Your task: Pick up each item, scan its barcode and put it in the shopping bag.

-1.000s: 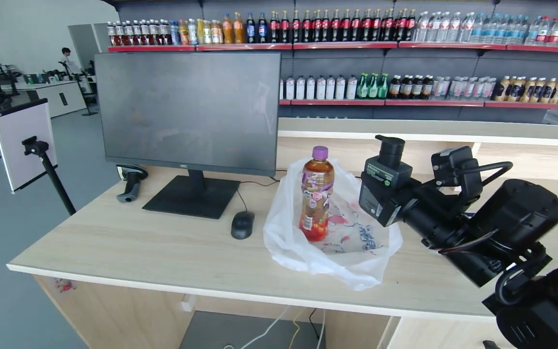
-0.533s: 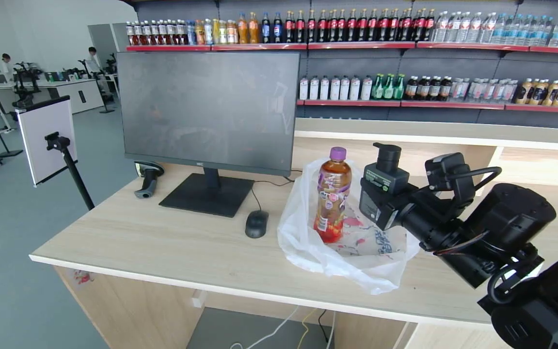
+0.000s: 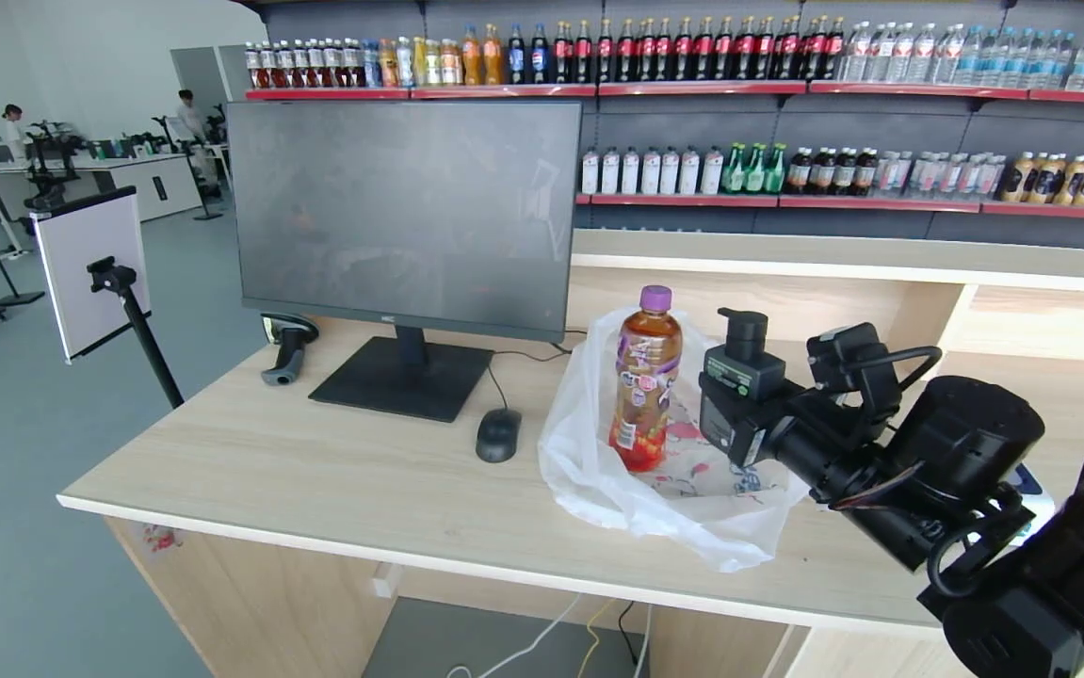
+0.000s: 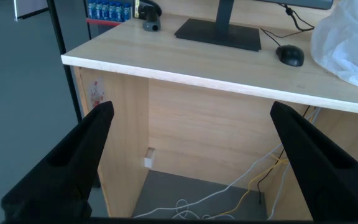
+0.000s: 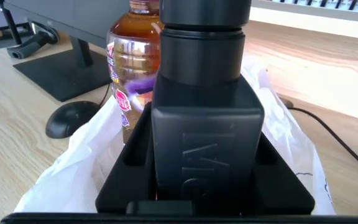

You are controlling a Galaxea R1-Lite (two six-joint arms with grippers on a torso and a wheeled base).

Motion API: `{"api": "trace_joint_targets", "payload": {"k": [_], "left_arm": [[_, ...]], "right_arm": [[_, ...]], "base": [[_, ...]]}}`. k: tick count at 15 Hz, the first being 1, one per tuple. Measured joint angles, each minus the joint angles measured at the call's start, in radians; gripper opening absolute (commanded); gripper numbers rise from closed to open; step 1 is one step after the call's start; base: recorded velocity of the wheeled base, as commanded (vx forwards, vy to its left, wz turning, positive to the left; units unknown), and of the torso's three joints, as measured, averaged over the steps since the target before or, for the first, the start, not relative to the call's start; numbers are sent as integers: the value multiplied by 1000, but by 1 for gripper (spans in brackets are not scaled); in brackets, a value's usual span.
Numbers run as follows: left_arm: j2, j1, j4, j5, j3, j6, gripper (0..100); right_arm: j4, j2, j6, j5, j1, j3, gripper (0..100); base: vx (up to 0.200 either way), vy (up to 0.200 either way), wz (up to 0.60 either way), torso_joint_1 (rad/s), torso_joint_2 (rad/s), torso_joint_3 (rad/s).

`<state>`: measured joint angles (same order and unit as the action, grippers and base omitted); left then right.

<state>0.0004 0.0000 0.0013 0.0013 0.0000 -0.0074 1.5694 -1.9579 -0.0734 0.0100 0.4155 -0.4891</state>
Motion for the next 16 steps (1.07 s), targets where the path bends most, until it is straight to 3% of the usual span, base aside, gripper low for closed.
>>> {"api": "trace_joint_targets", "payload": {"k": [16], "left_arm": [[0,0,-1,0,0,0,100]], "right_arm": [[0,-188,-3,2,-89,-120,0]], "base": [[0,0,0,0,0,0]]}}
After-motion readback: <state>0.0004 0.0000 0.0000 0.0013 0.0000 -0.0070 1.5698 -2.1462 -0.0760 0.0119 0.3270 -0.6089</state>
